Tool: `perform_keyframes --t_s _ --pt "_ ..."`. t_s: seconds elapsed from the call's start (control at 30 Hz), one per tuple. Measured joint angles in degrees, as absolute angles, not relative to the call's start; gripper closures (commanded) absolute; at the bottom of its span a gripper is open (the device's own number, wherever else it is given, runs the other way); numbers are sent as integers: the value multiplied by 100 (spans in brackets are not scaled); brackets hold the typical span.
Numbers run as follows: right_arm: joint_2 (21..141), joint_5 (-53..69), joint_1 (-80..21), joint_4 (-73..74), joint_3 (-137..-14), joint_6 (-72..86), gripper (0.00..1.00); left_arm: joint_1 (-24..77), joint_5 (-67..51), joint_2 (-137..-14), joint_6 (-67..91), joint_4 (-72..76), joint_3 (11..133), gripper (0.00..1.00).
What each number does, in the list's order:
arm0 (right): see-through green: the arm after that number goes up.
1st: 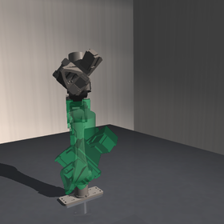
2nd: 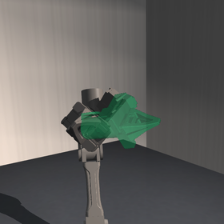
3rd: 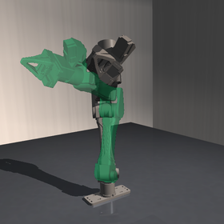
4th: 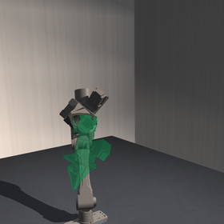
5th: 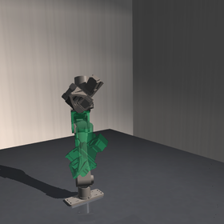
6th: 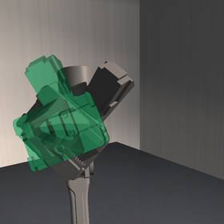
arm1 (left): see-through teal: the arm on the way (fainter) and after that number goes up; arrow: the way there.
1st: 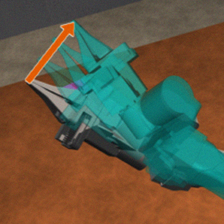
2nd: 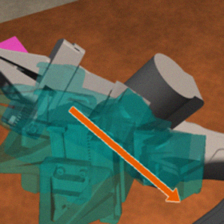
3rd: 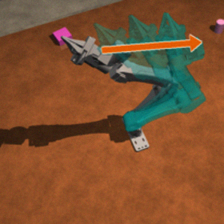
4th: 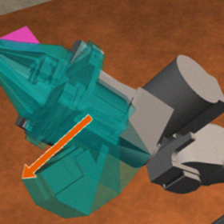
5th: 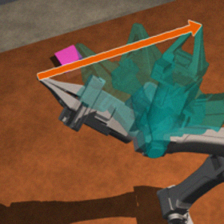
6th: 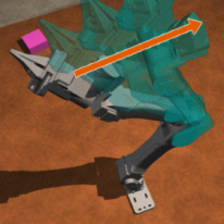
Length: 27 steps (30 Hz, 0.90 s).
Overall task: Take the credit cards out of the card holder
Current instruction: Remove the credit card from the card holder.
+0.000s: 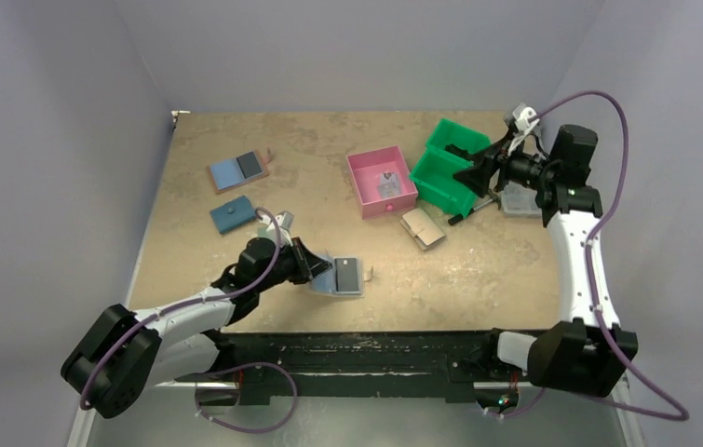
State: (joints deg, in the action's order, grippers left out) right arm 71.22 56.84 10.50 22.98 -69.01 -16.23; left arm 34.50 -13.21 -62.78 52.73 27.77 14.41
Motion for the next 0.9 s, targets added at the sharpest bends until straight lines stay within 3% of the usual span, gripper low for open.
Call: perform_keyframes --t_s 0.07,0.1,0.37,0.9 --pt "6838 5848 1050 2220 -6768 -1610 3 3450 -1269 -6364 5116 2383 1494 100" --pt "6696 5951 1050 2156 -6667 -1616 1 3450 -1260 -6431 5052 2263 1505 100" --pt "6123 7452 1039 1697 -5019 -1570 1 3450 -1282 -6810 4716 1608 1706 100" --pt "5931 6956 1039 1949 -4499 -2134 1 3450 -1603 -7330 4416 1361 2567 100"
